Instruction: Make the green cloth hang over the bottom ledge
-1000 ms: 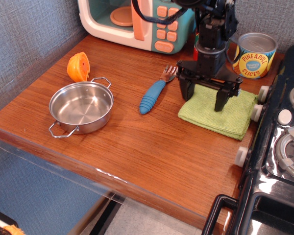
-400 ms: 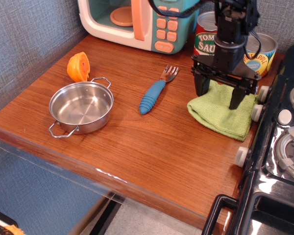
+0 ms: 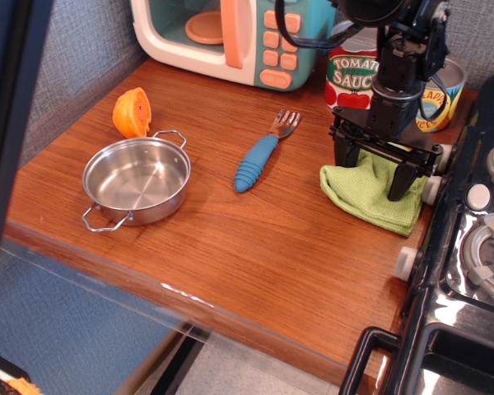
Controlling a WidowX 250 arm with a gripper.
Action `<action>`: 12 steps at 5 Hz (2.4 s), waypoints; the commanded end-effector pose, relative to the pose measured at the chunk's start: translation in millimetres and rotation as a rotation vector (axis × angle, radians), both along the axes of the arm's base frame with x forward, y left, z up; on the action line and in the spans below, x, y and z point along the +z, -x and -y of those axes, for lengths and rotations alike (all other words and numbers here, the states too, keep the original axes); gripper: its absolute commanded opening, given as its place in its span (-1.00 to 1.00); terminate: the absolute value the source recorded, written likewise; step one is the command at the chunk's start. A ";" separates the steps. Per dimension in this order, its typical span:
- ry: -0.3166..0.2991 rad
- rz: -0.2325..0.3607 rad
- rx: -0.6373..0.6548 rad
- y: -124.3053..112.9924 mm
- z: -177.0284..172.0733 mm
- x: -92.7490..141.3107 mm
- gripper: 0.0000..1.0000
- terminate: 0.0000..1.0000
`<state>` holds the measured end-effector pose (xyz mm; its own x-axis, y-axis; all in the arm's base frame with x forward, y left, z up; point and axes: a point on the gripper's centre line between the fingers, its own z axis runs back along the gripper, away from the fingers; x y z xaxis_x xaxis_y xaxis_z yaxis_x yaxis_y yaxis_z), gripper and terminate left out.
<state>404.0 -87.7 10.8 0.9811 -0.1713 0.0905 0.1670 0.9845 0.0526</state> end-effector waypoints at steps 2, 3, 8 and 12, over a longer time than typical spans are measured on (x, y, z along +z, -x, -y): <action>-0.106 -0.083 -0.002 65.1 -59.6 -24.7 1.00 -1.00; -0.110 -0.113 -0.005 109.1 -78.1 -25.4 1.00 -1.00; 0.035 0.010 -0.119 165.1 -70.0 36.1 1.00 -1.00; 0.061 0.087 0.011 150.6 -96.2 99.1 1.00 -1.00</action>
